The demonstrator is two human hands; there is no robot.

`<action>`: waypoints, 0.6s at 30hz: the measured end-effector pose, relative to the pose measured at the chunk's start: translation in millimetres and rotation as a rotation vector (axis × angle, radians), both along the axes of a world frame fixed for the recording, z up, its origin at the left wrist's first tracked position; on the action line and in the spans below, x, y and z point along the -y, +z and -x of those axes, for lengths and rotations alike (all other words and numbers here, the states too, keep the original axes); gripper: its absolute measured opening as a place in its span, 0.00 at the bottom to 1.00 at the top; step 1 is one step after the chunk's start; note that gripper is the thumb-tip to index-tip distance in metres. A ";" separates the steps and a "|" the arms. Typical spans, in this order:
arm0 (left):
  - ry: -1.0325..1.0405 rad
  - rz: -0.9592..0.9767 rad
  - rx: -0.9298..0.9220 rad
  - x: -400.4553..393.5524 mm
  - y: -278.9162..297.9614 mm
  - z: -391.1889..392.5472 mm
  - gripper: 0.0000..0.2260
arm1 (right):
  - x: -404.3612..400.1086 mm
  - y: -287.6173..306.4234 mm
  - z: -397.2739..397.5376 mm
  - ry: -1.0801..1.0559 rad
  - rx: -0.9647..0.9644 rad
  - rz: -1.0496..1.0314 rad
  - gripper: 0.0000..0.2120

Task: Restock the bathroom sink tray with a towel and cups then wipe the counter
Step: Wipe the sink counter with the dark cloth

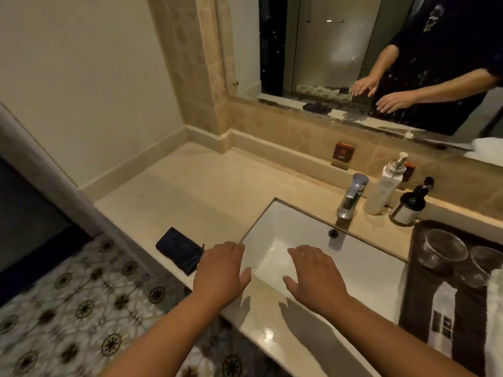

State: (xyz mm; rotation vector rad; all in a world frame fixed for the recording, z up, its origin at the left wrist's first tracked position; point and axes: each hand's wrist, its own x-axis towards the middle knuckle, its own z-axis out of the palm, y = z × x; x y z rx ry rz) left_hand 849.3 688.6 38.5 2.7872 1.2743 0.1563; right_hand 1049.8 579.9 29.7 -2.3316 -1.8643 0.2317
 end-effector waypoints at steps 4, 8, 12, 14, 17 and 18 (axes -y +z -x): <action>0.025 -0.032 -0.018 -50.0 1.6 73.2 0.25 | -51.4 -2.7 72.7 0.035 0.000 -0.015 0.30; 0.108 -0.029 -0.018 -99.5 0.6 141.8 0.24 | -104.4 -7.3 141.8 0.090 -0.016 -0.013 0.29; 0.168 -0.013 0.034 -139.8 -16.2 187.7 0.21 | -154.6 -18.0 188.1 0.177 -0.011 0.020 0.27; 0.222 0.007 0.038 -164.1 -27.2 199.4 0.22 | -177.4 -28.2 203.2 0.222 0.007 0.034 0.28; 0.354 0.045 0.065 -209.7 -46.8 206.6 0.25 | -209.4 -47.1 219.0 0.277 0.031 0.054 0.30; 0.395 0.051 0.089 -225.7 -53.3 207.8 0.26 | -219.4 -53.2 223.2 0.299 0.035 0.058 0.31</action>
